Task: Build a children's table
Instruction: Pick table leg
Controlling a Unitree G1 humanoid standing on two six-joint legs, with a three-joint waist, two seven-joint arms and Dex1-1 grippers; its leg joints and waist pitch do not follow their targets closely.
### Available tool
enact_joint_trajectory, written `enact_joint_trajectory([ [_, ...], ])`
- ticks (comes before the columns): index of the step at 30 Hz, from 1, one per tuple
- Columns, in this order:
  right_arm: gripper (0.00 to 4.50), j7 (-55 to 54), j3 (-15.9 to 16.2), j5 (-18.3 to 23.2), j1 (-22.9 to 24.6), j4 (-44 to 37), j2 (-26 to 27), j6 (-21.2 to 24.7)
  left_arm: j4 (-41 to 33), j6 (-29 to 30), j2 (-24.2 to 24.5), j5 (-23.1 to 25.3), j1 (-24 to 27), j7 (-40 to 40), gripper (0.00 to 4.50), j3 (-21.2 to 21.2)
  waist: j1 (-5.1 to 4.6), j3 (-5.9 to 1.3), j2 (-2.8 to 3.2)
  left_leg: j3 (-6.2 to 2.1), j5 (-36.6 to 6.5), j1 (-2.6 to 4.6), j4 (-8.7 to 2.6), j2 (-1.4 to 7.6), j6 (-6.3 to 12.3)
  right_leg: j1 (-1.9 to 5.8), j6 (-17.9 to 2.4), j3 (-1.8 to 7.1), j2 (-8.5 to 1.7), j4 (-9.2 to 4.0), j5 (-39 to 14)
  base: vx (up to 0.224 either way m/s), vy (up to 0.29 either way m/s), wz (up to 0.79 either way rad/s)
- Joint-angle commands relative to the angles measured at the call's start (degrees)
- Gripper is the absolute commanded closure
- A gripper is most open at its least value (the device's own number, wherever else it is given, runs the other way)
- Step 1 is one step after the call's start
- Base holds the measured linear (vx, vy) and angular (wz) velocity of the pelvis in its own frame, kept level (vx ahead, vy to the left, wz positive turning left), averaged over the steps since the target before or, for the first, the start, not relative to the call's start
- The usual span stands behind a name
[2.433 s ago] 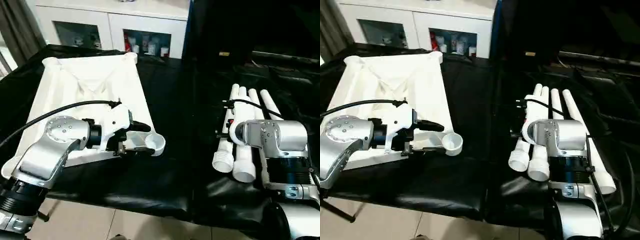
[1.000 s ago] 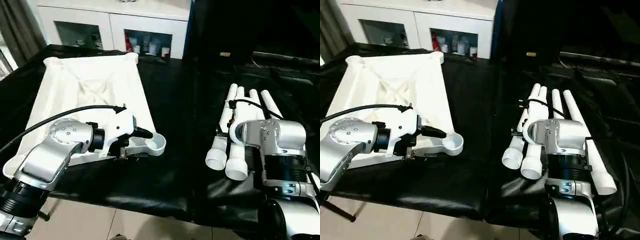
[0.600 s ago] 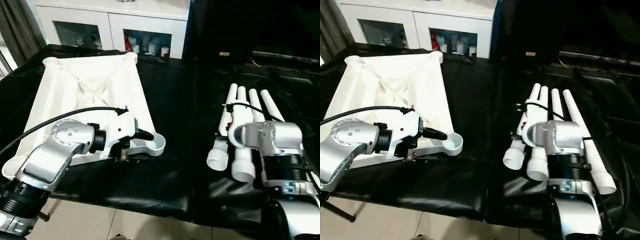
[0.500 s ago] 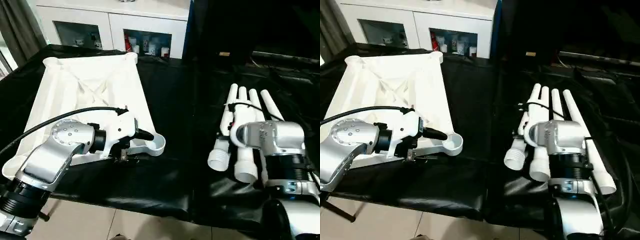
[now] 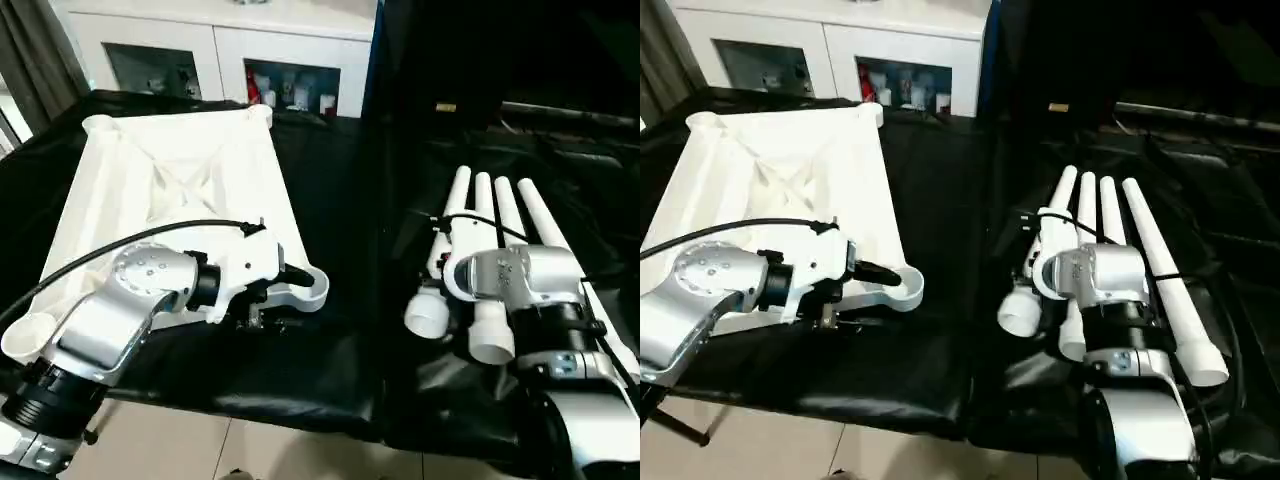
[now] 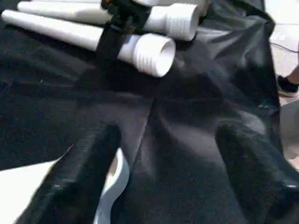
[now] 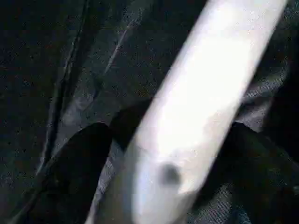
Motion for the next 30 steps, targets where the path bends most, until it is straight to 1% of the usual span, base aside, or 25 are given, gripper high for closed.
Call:
enact_joint_trajectory([
  [1,0.96,0.16,-0.34,-0.15,-0.58,2.63,-0.19,-0.69,-1.64,0.77,0.43,0.23,-0.24,-0.51,0.19,-0.7,0.23,-4.07,0.2,-0.94,-2.09,0.68,-4.29,3.27,-2.2,3.33,-13.47,3.19,-4.87,-3.52,1.21,0.0,0.0,0.0],
  [2,1.06,0.14,-0.35,-0.14,-0.62,2.77,-0.2,-0.79,-1.63,0.73,0.44,0.27,-0.27,-0.5,0.19,-0.72,0.18,-3.98,0.26,-0.89,-2.64,0.7,-4.3,3.21,-2.21,3.27,-13.38,3.19,-4.83,-3.67,0.4,0.0,0.0,0.0],
  [6,1.38,-0.11,-0.65,0.1,-0.97,3.8,-0.16,-1.48,-1.43,0.53,0.33,0.5,-0.51,-0.28,0.02,-0.71,0.2,-4.0,0.22,-0.93,-3.22,0.73,-4.34,3.22,-2.44,3.26,-12.86,3.19,-4.85,-3.76,-1.01,0.0,0.0,0.0],
  [9,1.7,-0.54,-1.56,0.38,-1.44,5.27,0.05,-2.37,-0.08,-0.87,-0.49,1.6,-1.12,1.33,0.0,-0.26,0.09,-4.01,0.32,-0.91,-3.58,0.72,-4.31,3.16,-2.63,3.19,-12.8,3.2,-4.75,-3.87,-1.32,0.0,0.0,0.0],
  [10,1.81,-0.48,-1.59,0.39,-1.57,5.68,0.02,-2.59,0.48,-1.16,-0.77,1.98,-1.41,1.87,0.0,-0.22,0.16,-3.99,0.45,-0.93,-3.77,0.74,-4.31,3.17,-2.73,3.17,-12.76,3.21,-4.81,-3.89,-1.51,0.0,0.0,0.0],
  [11,1.81,-0.41,-1.61,0.41,-1.64,6.08,0.0,-2.79,1.02,-1.33,-1.0,2.35,-1.74,2.31,0.0,-0.21,0.11,-3.99,0.43,-0.94,-4.16,0.76,-4.34,3.19,-2.82,3.18,-12.65,3.2,-4.79,-3.96,-1.96,0.0,0.0,0.0],
  [13,2.03,-0.17,-1.54,0.36,-1.84,7.1,-0.12,-3.35,2.05,-1.8,-1.34,2.96,-2.47,2.54,0.0,-0.49,0.06,-4.05,0.34,-0.99,-3.83,0.69,-4.36,3.17,-2.8,3.24,-12.66,3.15,-4.75,-3.88,-1.61,0.0,0.0,0.0],
  [14,2.11,-0.12,-1.53,0.34,-1.84,7.32,-0.12,-3.45,2.29,-1.86,-1.44,3.08,-2.64,2.61,0.0,-0.55,0.03,-4.0,0.36,-0.94,-4.19,0.77,-4.34,3.14,-2.78,3.15,-12.66,3.15,-4.73,-4.02,-2.16,0.0,0.0,0.0],
  [15,2.11,-0.1,-1.53,0.32,-1.83,7.47,-0.09,-3.52,2.47,-1.9,-1.53,3.16,-2.76,2.66,0.0,-0.6,0.05,-4.02,0.32,-0.98,-4.2,0.72,-4.32,3.13,-2.83,3.21,-12.64,3.17,-4.78,-3.97,-2.22,0.0,0.0,0.0],
  [16,2.2,-0.12,-1.52,0.28,-1.87,7.7,-0.08,-3.64,2.74,-2.02,-1.67,3.35,-3.0,2.8,0.0,-0.7,0.09,-4.06,0.44,-1.04,-4.04,0.65,-4.33,3.19,-2.87,3.29,-12.65,3.18,-4.91,-3.94,-2.06,0.0,0.0,0.0],
  [18,2.38,-0.34,-1.75,0.24,-2.19,8.52,0.06,-4.08,3.34,-2.23,-1.97,3.63,-3.41,3.03,0.0,-0.85,-0.03,-4.1,0.37,-0.98,-3.6,0.67,-4.28,3.15,-2.64,3.22,-12.89,3.14,-4.8,-3.86,-1.23,0.0,0.0,0.0],
  [19,2.42,-0.51,-1.95,0.24,-2.38,9.09,0.23,-4.47,3.76,-2.51,-2.17,3.95,-3.55,3.29,0.0,-0.94,-0.02,-4.12,0.78,-1.0,-3.59,0.71,-4.22,3.14,-2.65,3.17,-13.11,3.14,-4.81,-3.8,-0.86,0.0,0.0,0.0],
  [20,2.47,-0.78,-2.27,0.29,-2.52,9.55,0.44,-4.87,4.13,-2.7,-2.37,4.1,-3.62,3.51,0.0,-0.92,-0.16,-4.09,0.6,-0.98,-4.04,0.66,-4.26,3.15,-2.71,3.19,-13.19,3.13,-4.75,-3.91,-1.11,0.0,0.0,0.0],
  [21,2.52,-1.05,-2.65,0.4,-2.63,9.87,0.66,-5.21,4.46,-2.74,-2.52,4.18,-3.67,3.7,0.0,-0.83,-0.13,-4.08,0.74,-0.97,-4.34,0.71,-4.24,3.13,-2.79,3.14,-13.22,3.16,-4.77,-3.93,-1.37,0.0,0.0,0.0],
  [22,2.55,-1.3,-3.09,0.6,-2.73,10.07,0.87,-5.4,4.7,-2.66,-2.61,4.23,-3.71,3.91,0.0,-0.72,-0.18,-4.07,0.63,-0.98,-4.75,0.71,-4.28,3.15,-2.89,3.16,-13.24,3.15,-4.78,-3.99,-1.75,0.0,0.0,0.0],
  [23,2.57,-1.58,-3.78,1.01,-3.0,10.24,1.15,-5.56,5.37,-2.13,-3.06,3.9,-4.07,4.34,0.0,-0.12,-0.23,-4.07,0.72,-1.0,-4.99,0.71,-4.29,3.15,-3.02,3.21,-13.21,3.16,-4.77,-4.02,-1.92,0.0,0.0,0.0],
  [25,2.6,-1.24,-4.5,1.67,-3.22,10.47,1.29,-6.67,7.49,-2.53,-3.77,4.15,-5.09,5.48,0.0,0.71,-0.18,-4.12,0.68,-0.96,-5.03,0.82,-4.26,3.13,-2.97,3.14,-13.27,3.15,-4.73,-4.04,-1.93,0.0,0.0,0.0],
  [26,2.61,-1.19,-4.51,1.7,-3.22,10.48,1.3,-6.78,7.64,-2.55,-3.81,4.19,-5.15,5.57,0.0,0.75,-0.25,-4.12,0.73,-1.01,-5.07,0.69,-4.27,3.1,-3.0,3.22,-13.31,3.13,-4.72,-4.03,-1.71,0.0,0.0,0.0],
  [27,2.61,-0.28,-4.42,1.94,-2.95,10.11,1.33,-8.78,8.71,-2.09,-4.19,4.47,-5.65,6.55,0.0,1.1,-0.22,-4.17,0.67,-1.08,-4.93,0.68,-4.28,3.13,-2.99,3.31,-13.28,3.1,-4.78,-3.98,-1.51,0.0,0.0,0.0],
  [28,2.62,0.52,-5.35,2.88,-2.6,9.28,1.53,-11.11,10.14,-1.14,-5.12,4.36,-6.43,8.15,0.0,2.05,-0.34,-4.18,0.6,-1.08,-4.99,0.58,-4.24,3.13,-2.71,3.38,-13.37,3.12,-4.88,-4.02,-1.52,0.0,0.0,0.0],
  [29,2.62,2.38,-5.74,3.81,-1.94,7.85,1.67,-14.2,11.53,0.38,-6.3,4.05,-7.41,10.24,0.0,3.29,-0.41,-4.16,0.53,-0.88,-5.43,0.59,-4.14,3.13,-2.54,3.32,-13.37,3.19,-4.85,-4.06,-1.42,0.0,0.0,0.0],
  [30,2.62,2.38,-5.74,3.81,-1.94,7.85,1.67,-14.2,11.53,0.38,-6.3,4.05,-7.41,10.24,0.0,3.29,-0.23,-4.16,0.6,-0.86,-5.76,0.77,-4.02,3.17,-2.42,3.19,-13.39,3.24,-4.98,-4.22,-1.67,0.0,0.0,0.0],
])
